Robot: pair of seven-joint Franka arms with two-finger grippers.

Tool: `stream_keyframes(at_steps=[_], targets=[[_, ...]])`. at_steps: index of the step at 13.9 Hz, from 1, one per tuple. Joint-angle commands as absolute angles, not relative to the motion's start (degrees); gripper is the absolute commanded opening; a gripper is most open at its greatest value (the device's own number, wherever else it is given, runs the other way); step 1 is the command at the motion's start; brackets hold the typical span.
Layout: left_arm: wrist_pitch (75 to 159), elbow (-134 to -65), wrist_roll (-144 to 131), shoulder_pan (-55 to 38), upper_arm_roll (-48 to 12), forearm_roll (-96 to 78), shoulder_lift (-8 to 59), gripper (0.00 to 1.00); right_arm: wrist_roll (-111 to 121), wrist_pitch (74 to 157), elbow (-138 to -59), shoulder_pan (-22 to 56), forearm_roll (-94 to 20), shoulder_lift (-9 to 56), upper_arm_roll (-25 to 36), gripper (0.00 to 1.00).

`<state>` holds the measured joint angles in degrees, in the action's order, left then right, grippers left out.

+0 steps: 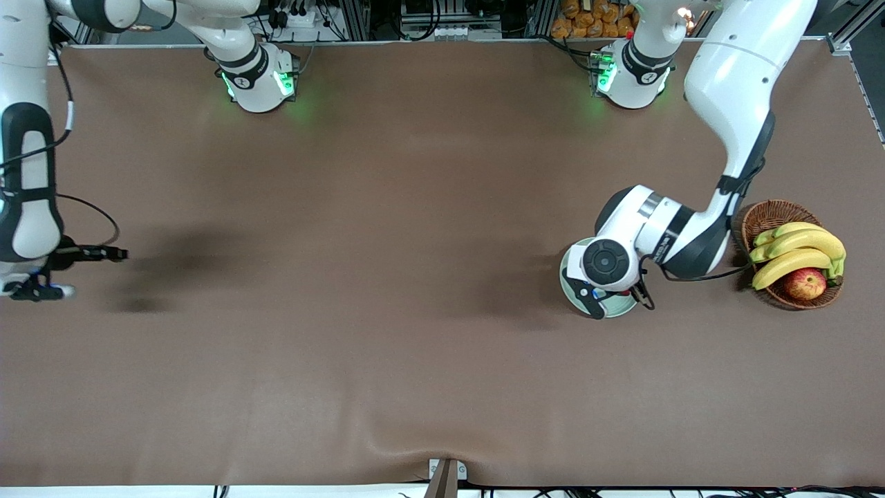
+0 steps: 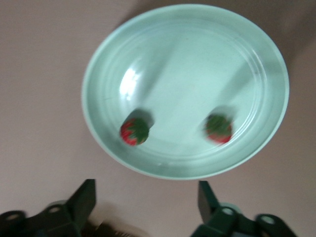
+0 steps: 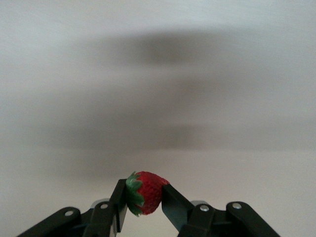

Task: Collect all strawberries into plate
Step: 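Carry the last strawberry with the right gripper toward the table middle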

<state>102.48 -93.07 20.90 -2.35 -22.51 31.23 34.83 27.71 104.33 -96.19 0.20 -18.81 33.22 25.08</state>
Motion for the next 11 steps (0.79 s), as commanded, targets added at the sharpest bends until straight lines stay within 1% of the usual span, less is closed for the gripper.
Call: stream_keyframes(at_steps=[1, 4, 7, 9, 10, 11], targets=[[100.39, -92.21, 21.44, -1.06, -22.77, 27.0, 29.28, 1.0, 17.01, 100.73, -93.78, 5.34, -23.63, 32.96, 25.22, 0.0], [98.09, -85.1, 21.97, 1.13, -22.76, 24.0, 29.44, 1.0, 5.49, 100.37, -92.46, 11.41, -30.12, 33.13, 25.14, 0.0], [97.91, -81.66, 25.82, 3.68, -23.2, 23.56, 28.31, 1.0, -6.64, 101.68, -92.2, 18.61, -37.86, 33.57, 25.05, 0.0], [96.51, -81.48, 26.89, 5.88, -22.94, 17.52, 24.63, 1.0, -14.98, 106.24, -92.2, 23.27, -42.0, 33.75, 24.96, 0.0], [93.55, -80.87, 26.98, 6.5, -22.77, 15.4, 24.17, 1.0, -19.03, 108.35, -92.2, 26.08, -43.58, 34.19, 24.96, 0.0], [90.99, -78.86, 26.72, 6.94, -22.76, 14.86, 23.82, 1.0, -22.55, 110.72, -92.2, 28.89, -45.77, 34.62, 24.96, 0.0]])
